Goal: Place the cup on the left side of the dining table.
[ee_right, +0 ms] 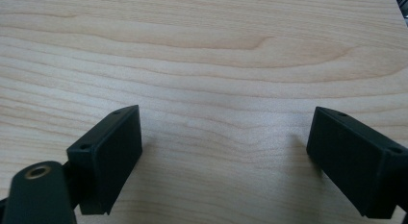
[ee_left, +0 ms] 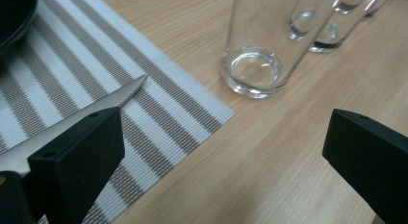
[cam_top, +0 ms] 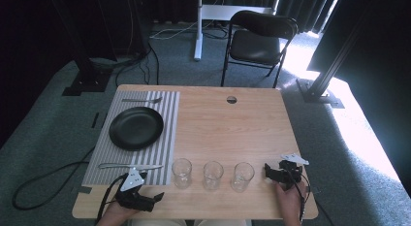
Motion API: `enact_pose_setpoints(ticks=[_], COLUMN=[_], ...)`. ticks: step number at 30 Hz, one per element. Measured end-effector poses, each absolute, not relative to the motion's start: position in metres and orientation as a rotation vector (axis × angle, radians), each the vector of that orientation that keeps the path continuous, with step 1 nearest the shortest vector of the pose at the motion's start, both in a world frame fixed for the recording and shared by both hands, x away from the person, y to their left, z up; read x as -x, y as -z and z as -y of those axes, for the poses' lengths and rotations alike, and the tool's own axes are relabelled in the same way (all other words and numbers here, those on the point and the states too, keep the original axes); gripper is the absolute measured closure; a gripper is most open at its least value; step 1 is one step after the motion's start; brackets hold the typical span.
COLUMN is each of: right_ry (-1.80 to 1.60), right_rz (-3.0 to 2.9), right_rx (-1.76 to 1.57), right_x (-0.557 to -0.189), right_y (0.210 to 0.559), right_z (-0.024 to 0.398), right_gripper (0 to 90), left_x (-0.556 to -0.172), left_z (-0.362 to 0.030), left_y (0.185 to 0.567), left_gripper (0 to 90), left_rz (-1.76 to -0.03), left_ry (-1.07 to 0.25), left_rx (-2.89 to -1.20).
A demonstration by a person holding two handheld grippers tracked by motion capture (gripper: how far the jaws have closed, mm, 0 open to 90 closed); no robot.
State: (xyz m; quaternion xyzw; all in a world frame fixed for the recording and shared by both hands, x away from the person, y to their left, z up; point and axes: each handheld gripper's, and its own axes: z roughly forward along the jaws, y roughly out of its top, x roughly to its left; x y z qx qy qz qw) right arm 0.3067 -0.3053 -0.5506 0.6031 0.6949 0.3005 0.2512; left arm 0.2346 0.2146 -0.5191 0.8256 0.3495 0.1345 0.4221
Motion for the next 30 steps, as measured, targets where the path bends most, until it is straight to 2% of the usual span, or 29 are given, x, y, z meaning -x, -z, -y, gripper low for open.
enact_pose_setpoints(ticks=[27, 30], right_ry=[-0.818, -0.818], right_rz=[-1.891, -1.891], right_rx=[-1.641, -1.641], right_x=[-0.307, -0.307], right_y=[0.551, 0.551], right_z=[0.305, 0.305], right_gripper=[11.5, 11.5], left_x=[-0.235, -0.236], left_z=[-0.179, -0.176], left_y=[0.515, 0.516], left_gripper=[1.4, 4.0], left_rz=[-0.746, -0.738], left_ry=[-0.342, -0.351], left_rx=[-2.036, -2.031])
